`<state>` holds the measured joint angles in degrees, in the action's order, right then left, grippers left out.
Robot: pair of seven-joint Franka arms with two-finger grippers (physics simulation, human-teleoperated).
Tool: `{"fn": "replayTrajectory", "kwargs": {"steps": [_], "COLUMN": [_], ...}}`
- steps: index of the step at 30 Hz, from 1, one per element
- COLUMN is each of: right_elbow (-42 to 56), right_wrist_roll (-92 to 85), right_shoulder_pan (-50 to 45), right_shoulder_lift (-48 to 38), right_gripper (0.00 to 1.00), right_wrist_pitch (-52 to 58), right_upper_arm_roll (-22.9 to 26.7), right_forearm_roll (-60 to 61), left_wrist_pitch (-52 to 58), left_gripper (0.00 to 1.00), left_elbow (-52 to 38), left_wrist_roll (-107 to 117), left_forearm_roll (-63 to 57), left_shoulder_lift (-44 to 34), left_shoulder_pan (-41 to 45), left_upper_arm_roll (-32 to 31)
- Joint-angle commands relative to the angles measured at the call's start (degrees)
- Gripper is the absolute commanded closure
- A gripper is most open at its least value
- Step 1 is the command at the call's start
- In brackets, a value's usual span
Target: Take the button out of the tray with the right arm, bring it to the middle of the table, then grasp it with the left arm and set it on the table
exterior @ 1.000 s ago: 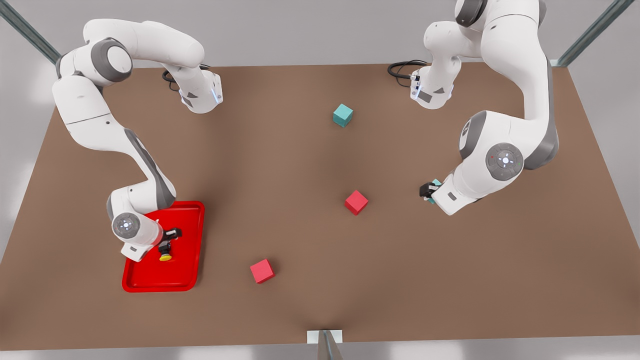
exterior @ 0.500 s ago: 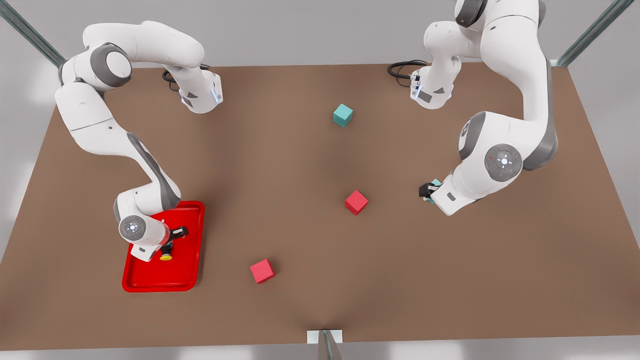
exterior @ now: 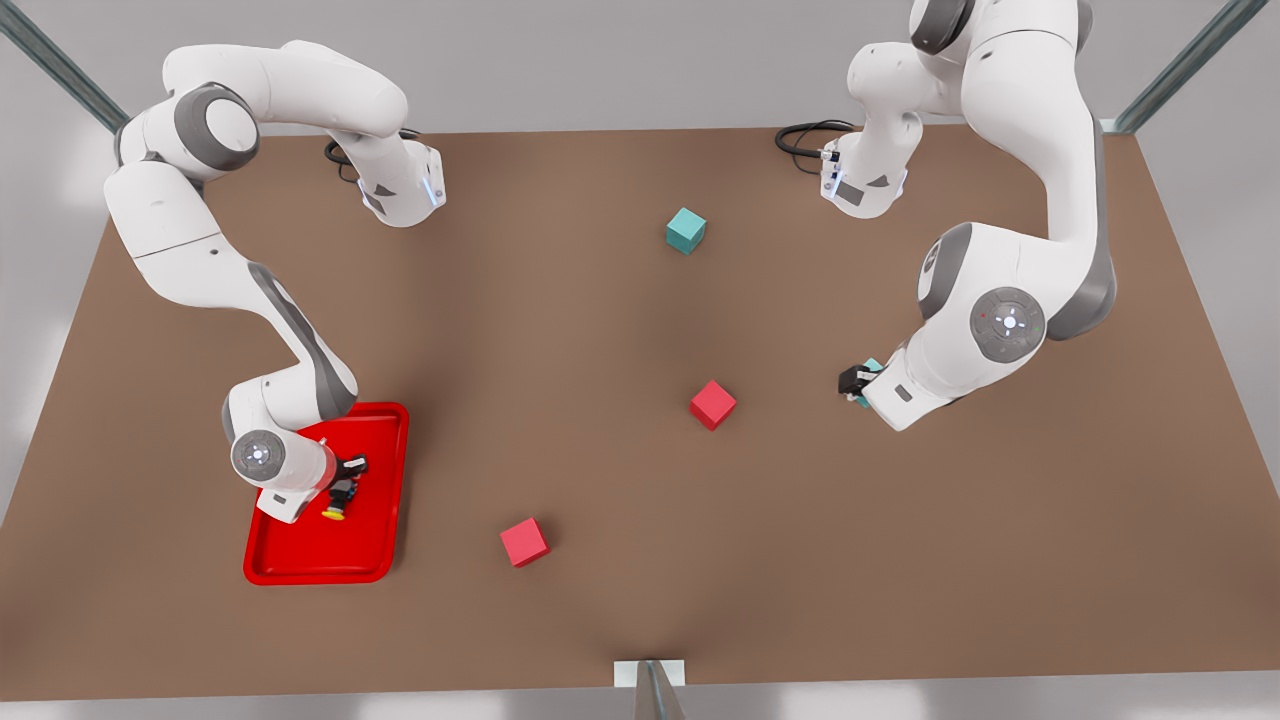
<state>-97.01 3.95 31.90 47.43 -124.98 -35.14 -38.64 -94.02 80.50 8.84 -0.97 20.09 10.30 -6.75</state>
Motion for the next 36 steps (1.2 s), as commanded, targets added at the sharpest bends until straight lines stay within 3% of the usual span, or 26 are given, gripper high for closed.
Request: {"fn": "replayTrajectory", "kwargs": {"steps": [1,13,24,29,34,36], "right_elbow": [-0.02,0.16,0.86,1.21,6.75,11.32], "right_wrist_roll": [2.38,11.78,21.89,22.06,22.24,22.68], "right_shoulder_pan": [0.0,1.32,1.67,1.49,-7.2,-18.36], "right_shoulder_lift": [-0.06,0.11,0.2,-2.35,-6.3,-8.15], "right_gripper": [0.42,0.47,0.75,0.76,0.75,0.74], "right_wrist_pitch": [0.18,-0.09,-0.09,2.55,10.37,13.0], "right_upper_arm_roll": [-0.02,-1.6,-2.48,-4.06,-3.63,4.1], "right_forearm_roll": [0.05,0.32,0.49,2.51,13.58,21.67], "left_wrist_pitch": [0.15,0.24,0.59,0.59,0.68,0.68], "left_gripper": [0.0,0.0,0.0,0.0,0.0,0.0], "left_elbow": [0.01,-0.26,-0.43,-0.43,-0.34,-0.26], "left_wrist_roll": [0.04,-0.4,-0.4,-0.4,-0.58,-0.49], "left_forearm_roll": [-0.09,-0.09,-0.09,-0.09,-0.18,-0.18], "left_shoulder_lift": [-0.14,-0.49,-0.49,-0.4,-0.67,-0.67], "left_shoulder_pan": [-0.02,-0.37,-0.28,-0.28,-0.9,-1.6], "left_upper_arm_roll": [-0.01,-0.01,-0.01,-0.01,0.6,0.69]}}
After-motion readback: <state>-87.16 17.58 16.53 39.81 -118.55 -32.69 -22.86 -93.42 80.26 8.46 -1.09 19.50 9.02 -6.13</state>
